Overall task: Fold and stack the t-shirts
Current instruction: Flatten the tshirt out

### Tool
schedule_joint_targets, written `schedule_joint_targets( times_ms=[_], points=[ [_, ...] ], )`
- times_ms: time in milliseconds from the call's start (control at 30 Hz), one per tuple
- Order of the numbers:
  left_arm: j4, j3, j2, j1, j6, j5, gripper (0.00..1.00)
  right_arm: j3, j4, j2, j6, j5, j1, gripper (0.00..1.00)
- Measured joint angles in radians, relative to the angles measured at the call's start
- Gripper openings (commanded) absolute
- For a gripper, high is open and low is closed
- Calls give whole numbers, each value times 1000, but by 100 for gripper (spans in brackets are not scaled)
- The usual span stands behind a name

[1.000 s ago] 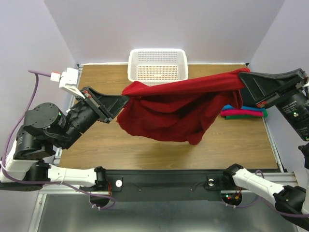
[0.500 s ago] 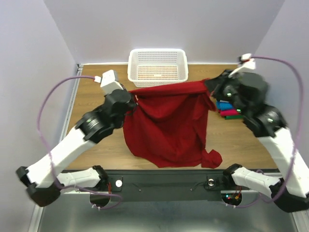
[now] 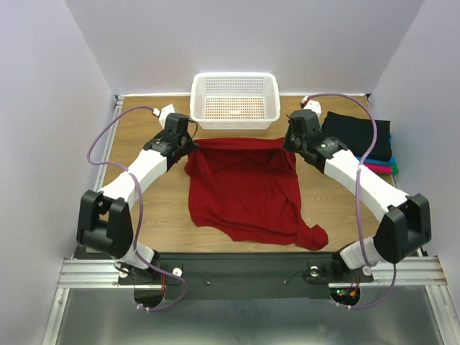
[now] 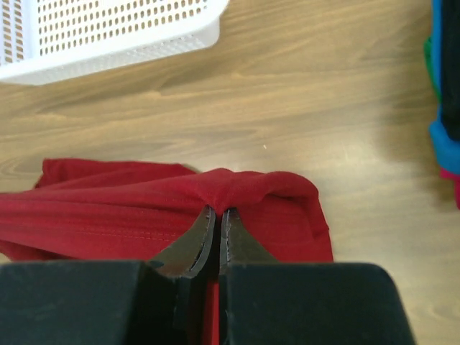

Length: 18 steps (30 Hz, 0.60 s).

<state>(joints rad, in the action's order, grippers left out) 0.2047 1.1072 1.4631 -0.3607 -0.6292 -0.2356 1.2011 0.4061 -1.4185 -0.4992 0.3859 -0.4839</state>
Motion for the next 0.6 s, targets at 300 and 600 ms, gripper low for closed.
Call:
schedule_joint_targets(
  times_ms=[300,600],
  points=[
    [20,87,-76,53,60,118,0,88,-18,108,66,-122,23,1],
    [110,433,-563,48,81,282,0,386,-9,505,43,-475,25,1]
  ],
)
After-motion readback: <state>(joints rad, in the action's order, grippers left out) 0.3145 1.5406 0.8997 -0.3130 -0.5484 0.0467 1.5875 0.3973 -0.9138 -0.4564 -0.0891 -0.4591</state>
